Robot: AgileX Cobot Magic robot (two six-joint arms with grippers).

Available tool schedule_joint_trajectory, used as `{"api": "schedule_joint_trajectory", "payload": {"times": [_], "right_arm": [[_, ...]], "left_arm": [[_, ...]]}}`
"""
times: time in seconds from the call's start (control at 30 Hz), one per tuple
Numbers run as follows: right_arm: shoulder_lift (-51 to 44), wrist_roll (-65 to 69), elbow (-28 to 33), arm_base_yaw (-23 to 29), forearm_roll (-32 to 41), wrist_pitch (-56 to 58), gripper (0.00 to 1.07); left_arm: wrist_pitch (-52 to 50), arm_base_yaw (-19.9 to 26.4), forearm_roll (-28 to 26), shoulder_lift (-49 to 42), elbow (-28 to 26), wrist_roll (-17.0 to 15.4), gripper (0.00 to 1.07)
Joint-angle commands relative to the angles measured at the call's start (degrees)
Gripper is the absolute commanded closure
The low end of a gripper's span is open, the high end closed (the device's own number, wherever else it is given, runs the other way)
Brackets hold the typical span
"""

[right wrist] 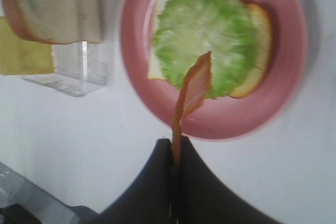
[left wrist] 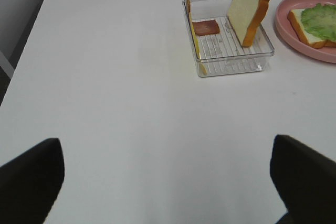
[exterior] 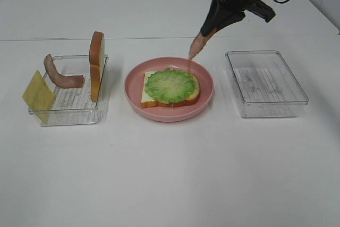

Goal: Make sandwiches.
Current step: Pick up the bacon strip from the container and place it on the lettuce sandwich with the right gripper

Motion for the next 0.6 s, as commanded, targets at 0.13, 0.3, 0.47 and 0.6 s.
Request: {"api": "schedule_joint_trajectory", "payload": {"times": [0.13,0.3,0.47,0.6], "right_arm": [[1.3,-5.9,-0.2,2.6,7.7,-5.8,1.07],[3.6,-6.1,-0.2,3.1,10.1,-6.5,1.07],[6.9,-7.3,-1.4,4.6,11.1,-6.9,1.07],[9.6,-7.3,-3.7,5.9,11.3,-6.6,1.07]], "left_arm": [[-0.2,-0.1,0.0,-0.9,-0.1,0.0,0.04],[-0.2,-0.1,0.0,-0.9,-0.1,0.0,0.04],[-0.2,-0.1,0.0,-0.9,-0.1,0.0,0.04],[-0.2,-0.1,0.0,-0.9,-0.1,0.0,0.04]]}}
